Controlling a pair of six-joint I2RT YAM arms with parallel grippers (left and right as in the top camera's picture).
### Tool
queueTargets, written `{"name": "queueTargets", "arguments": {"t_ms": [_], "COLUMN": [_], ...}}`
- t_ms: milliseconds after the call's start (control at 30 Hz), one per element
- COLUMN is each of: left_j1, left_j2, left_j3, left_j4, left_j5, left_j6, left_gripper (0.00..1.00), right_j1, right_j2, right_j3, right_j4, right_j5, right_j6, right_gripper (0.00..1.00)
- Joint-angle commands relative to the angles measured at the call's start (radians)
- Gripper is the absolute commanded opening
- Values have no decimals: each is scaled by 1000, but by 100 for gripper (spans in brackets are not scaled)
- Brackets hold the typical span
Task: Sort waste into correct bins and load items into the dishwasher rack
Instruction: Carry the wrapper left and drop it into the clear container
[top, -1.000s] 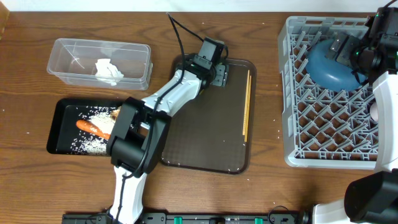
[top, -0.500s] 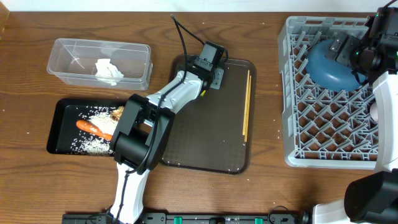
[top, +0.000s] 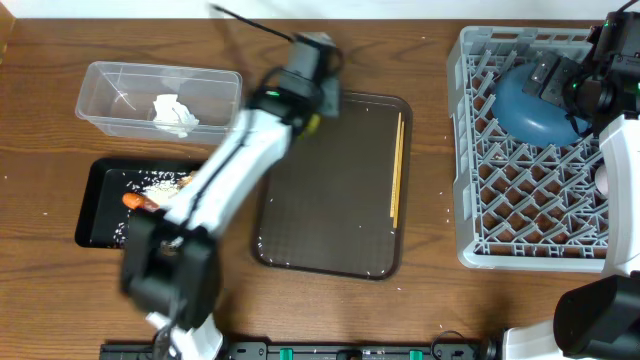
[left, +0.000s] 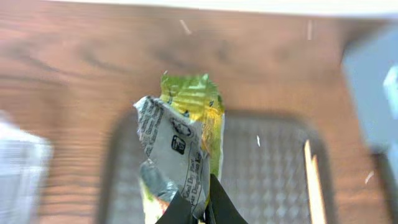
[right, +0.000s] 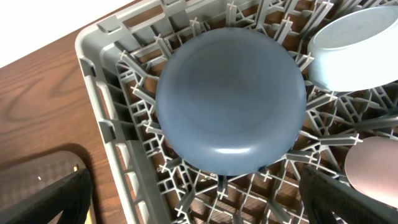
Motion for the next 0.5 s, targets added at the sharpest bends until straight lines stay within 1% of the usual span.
{"name": "queueTargets", "arguments": {"t_ms": [0, 100, 300, 467], "left_j1": [93, 204, 397, 501], "left_j2": [-87, -121, -78, -30], "left_j3": [7, 7, 7, 7], "left_j4": [-30, -65, -152, -156], "left_j5": [-17, -20, -20, -19], "left_j6": [-121, -237, -555, -711], "left_gripper": [6, 6, 6, 6], "right_j1": [-3, -3, -3, -3], "right_j2": [-10, -10, -10, -10], "right_j3": [0, 0, 0, 0], "right_j4": [-2, -2, -2, -2], "right_j5": [10, 10, 10, 10], "right_j6": [13, 13, 13, 13], "right_gripper": [99, 99, 99, 99]}}
